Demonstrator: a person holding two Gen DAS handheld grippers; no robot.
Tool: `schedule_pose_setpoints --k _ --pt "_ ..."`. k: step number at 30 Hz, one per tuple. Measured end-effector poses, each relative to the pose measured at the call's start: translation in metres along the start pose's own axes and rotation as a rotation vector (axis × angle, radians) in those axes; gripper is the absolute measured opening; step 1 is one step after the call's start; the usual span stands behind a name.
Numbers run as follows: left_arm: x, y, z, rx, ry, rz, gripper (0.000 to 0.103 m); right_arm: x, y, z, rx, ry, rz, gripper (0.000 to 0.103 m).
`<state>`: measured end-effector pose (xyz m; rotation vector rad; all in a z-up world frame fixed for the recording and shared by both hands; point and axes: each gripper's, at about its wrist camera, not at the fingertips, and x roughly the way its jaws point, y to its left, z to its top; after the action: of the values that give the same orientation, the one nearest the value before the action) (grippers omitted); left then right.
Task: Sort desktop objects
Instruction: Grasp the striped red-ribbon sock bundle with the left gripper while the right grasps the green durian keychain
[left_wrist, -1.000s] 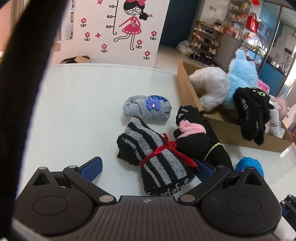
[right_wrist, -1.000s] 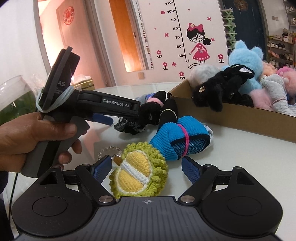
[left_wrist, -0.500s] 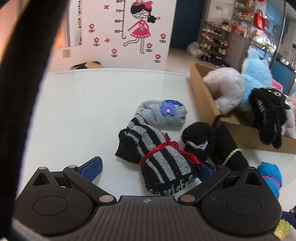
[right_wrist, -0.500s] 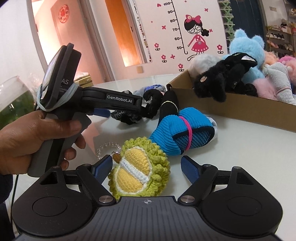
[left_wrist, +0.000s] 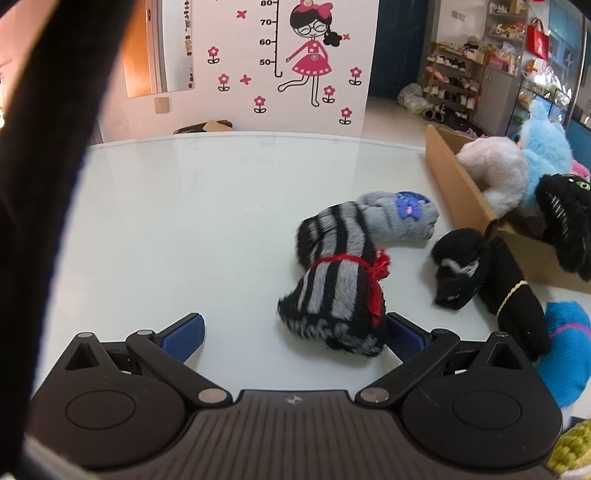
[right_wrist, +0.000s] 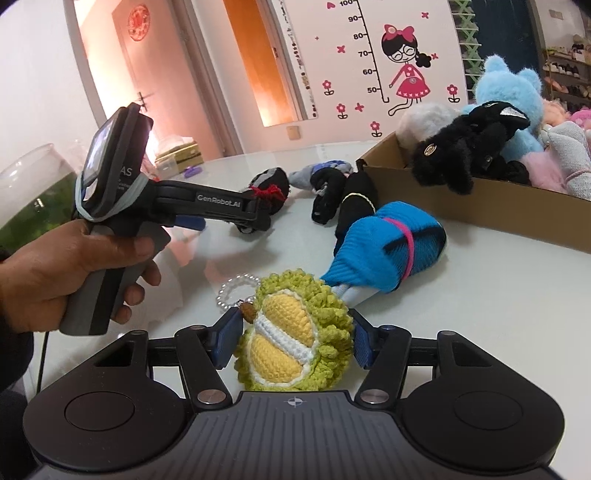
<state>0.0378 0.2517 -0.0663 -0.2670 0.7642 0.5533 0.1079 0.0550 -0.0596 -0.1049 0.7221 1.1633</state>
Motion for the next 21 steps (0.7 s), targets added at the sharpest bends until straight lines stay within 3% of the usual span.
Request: schedule_pose_setpoints --k 7,12,21 --pt "-0.008 0.009 -0.001 0.053 -0.008 0.053 0.102 -0.002 0.003 -0.003 -0.025 -0.004 0.0 0.069" --pt "-0.013 -0.003 0.006 0.208 -0.056 0.115 0.102 -0.002 0.0 -0.002 -0.009 -0.012 0.001 0.073" --pt "-0.003 -0.022 0.016 0.299 -0.062 0.079 0.102 -0.001 -0.006 -0.002 0.021 -0.019 0.005 0.078"
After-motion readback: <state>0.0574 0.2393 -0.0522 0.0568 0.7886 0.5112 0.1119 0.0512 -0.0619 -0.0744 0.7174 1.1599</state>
